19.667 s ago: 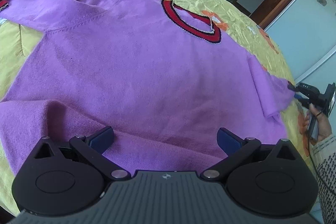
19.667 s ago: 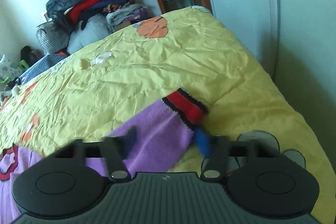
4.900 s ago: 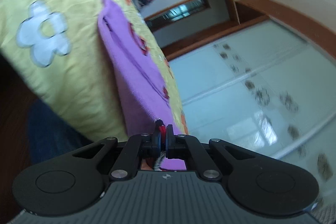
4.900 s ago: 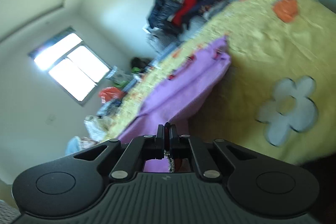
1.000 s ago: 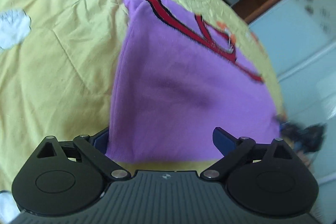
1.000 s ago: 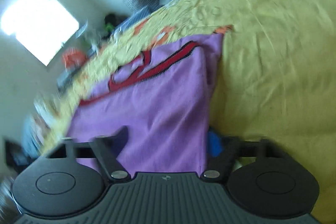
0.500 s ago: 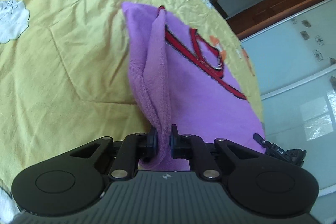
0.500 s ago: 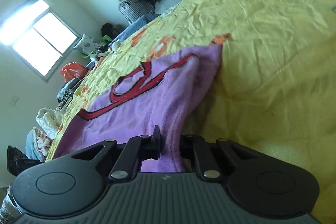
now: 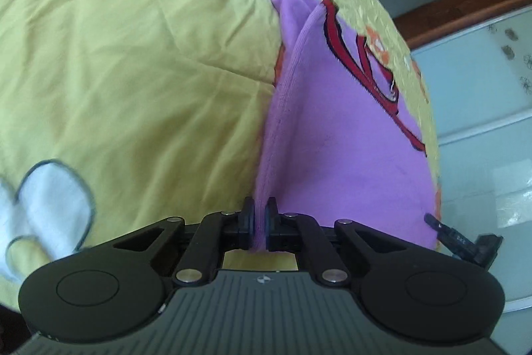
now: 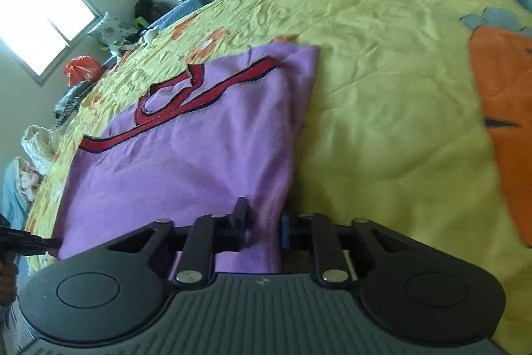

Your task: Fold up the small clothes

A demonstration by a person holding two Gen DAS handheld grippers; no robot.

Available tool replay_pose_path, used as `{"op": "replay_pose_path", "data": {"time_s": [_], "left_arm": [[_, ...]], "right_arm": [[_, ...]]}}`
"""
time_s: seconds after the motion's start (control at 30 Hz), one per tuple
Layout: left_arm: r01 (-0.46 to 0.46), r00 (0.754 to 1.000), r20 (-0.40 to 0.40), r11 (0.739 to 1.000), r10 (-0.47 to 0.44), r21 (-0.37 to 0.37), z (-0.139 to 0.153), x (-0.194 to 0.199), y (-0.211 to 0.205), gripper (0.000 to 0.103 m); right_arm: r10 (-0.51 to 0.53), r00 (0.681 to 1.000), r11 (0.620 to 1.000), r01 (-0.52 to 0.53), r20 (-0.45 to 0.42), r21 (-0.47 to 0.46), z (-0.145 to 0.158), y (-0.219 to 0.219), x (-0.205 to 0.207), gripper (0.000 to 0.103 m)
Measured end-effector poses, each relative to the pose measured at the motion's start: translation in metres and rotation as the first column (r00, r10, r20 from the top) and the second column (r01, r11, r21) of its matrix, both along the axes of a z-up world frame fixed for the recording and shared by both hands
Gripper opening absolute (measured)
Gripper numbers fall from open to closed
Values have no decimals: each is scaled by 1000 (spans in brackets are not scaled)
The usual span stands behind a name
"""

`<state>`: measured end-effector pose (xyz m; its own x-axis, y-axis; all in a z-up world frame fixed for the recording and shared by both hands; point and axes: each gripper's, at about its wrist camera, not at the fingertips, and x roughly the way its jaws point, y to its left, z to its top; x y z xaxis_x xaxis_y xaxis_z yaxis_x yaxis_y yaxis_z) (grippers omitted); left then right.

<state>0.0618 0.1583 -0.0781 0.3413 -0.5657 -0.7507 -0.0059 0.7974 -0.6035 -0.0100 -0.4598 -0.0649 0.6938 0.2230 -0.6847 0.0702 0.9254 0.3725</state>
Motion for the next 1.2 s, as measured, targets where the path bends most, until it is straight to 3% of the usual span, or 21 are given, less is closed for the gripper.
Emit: {"op": "replay_pose_path", "data": {"time_s": [0.03,0.1,0.17,0.2,0.23,0.3,0.4,0.47,0.5,0.57,0.6,0.67,0.73,0.83,0.93,1.0,1.03,1.1,1.2], "left_arm": [[-5,999,48,998,2,70,14,-5,-1,8],[-57,987,158,975,23,215,47,-12,-9,10],[-132,963,262,955,60,266,75,-14,-21,50],[-143,948,315,952,53,271,84,-11,-33,60],[-125,935,353,958,27,257,88,-5,-49,71],[-78,928,371,968,-17,240,84,17,-86,73],[-56,922,381,947,-73,315,55,54,-139,66],[-89,932,356,907,-71,413,29,75,-157,60],[-101,939,338,898,-56,429,18,84,-158,60],[-120,912,396,858,-102,499,11,84,-160,65],[-125,908,404,851,-109,510,10,81,-152,66],[-160,921,385,850,-53,502,17,77,-140,67],[-196,921,389,854,-8,482,31,60,-130,80],[-178,889,458,904,-22,389,52,10,-129,98],[-109,909,412,921,-60,374,38,-22,-148,97],[-84,933,350,896,-83,436,16,-28,-159,92],[-104,931,356,878,-78,466,9,-33,-160,92],[-111,924,369,857,-98,503,5,-44,-165,94],[-129,924,373,851,-83,510,4,-49,-168,98]], "right_arm": [[-26,998,994,32,60,-101,15,7,-10,37],[5,989,983,23,151,-184,36,27,-20,37],[50,979,980,-10,196,-200,45,56,-14,37],[84,974,973,-35,211,-228,46,72,-6,39],[111,970,963,-51,218,-266,44,90,7,48],[132,969,938,-53,209,-343,33,119,37,61],[158,977,905,-85,145,-416,10,139,79,63],[129,990,896,-94,52,-434,-7,132,99,62],[120,990,906,-79,72,-417,-11,120,98,67],[45,997,912,-15,64,-410,-14,94,99,84],[5,998,917,19,59,-398,-14,80,99,90],[-25,999,939,36,36,-342,-11,63,95,92],[-23,997,912,54,79,-407,3,79,73,92],[64,985,930,-2,157,-367,20,117,33,92],[173,974,915,-102,149,-391,8,159,10,92],[170,983,867,-112,76,-485,-15,167,7,92],[155,983,874,-90,98,-478,-22,158,0,100],[79,993,929,-42,86,-368,-23,122,-9,103],[-1,996,911,36,85,-411,-15,108,-17,103]]}}
